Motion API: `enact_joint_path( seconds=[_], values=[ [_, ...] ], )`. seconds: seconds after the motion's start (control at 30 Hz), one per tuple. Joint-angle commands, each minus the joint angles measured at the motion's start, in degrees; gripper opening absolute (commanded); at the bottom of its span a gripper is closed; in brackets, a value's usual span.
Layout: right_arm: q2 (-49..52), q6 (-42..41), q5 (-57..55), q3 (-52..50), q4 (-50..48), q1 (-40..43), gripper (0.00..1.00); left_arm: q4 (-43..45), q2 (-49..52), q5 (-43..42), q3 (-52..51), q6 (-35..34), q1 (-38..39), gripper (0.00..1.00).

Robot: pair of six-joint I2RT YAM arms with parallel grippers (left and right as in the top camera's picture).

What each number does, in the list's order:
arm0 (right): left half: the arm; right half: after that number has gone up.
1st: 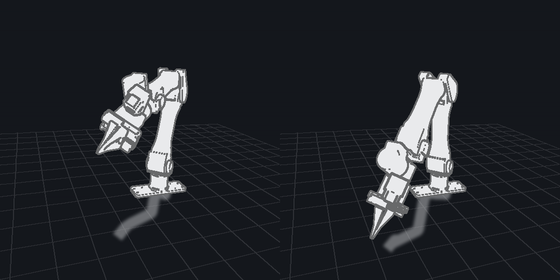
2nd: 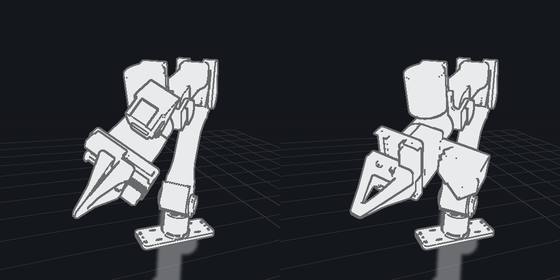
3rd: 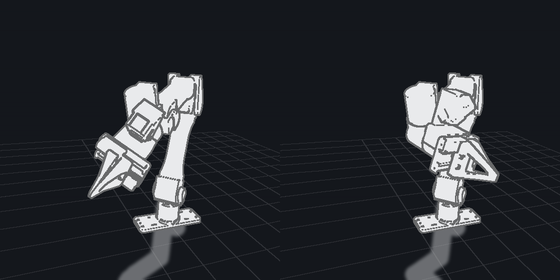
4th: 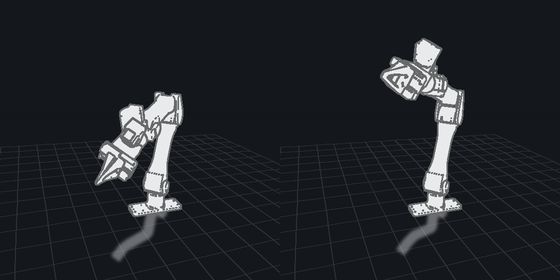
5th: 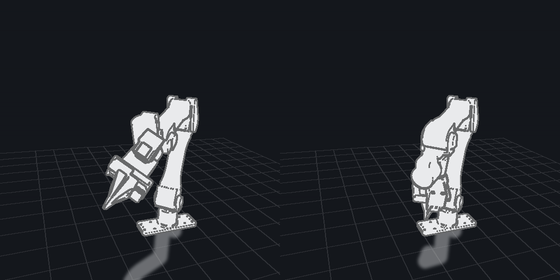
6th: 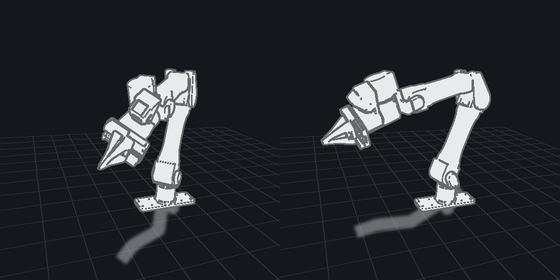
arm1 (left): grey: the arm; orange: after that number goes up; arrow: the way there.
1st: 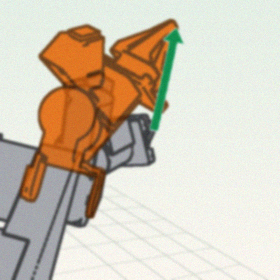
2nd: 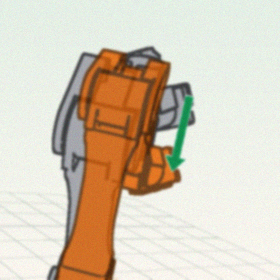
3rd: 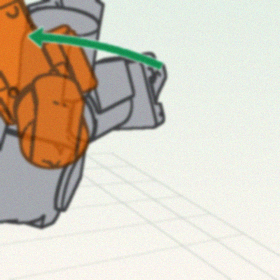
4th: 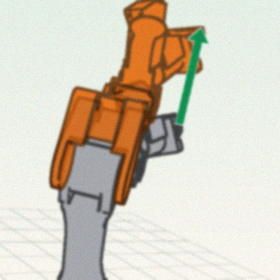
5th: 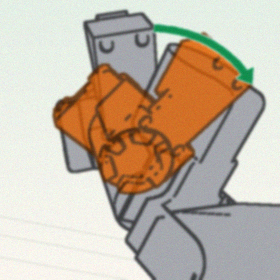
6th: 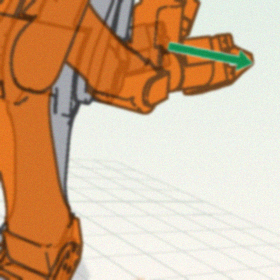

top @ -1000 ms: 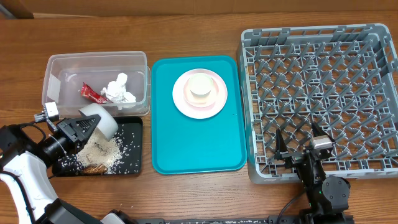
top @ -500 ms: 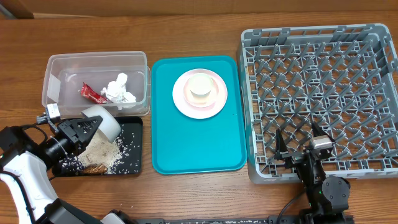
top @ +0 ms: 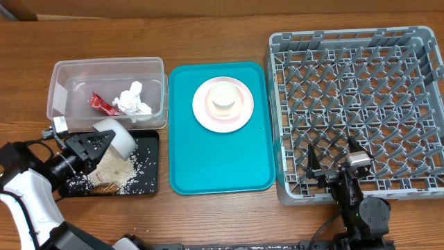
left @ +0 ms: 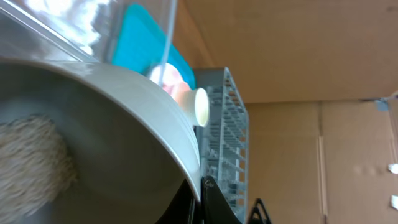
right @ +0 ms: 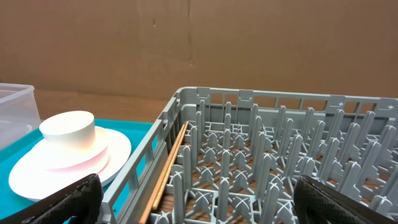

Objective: Sort waste into correct bins and load items into the dishwasher
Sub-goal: 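Tilt the bowl to pour food scraps onto the black tray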

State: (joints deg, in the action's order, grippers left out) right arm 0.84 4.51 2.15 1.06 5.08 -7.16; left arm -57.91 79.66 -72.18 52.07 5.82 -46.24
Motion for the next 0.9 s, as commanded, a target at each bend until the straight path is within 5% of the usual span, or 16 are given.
enact_joint_path(
  seconds=[0.0, 0.33, 0.77, 0.87],
  values=[
    [-0.7, 0.0, 0.1, -0.6, -0.4, 0.2, 1.00, 0.3, -0.6, -5.2, -0.3, 4.0, -0.2, 0.04],
    [-0.7, 0.0, 0.1, -0.6, -0.4, 0.2, 1.00, 2.9, -0.3, -4.0, -0.3, -1.1, -0.2, 0.04],
    [-0.7, 0.0, 0.1, -0.6, -0.4, 0.2, 1.00, 3.7, -0.3, -3.9, -0.3, 0.3, -0.6, 0.04],
    [-0.7, 0.0, 0.1, -0.6, -0.4, 0.2, 1.00, 1.5, -0.3, -9.3, -0.3, 0.6, -0.8, 0.04]
  ],
)
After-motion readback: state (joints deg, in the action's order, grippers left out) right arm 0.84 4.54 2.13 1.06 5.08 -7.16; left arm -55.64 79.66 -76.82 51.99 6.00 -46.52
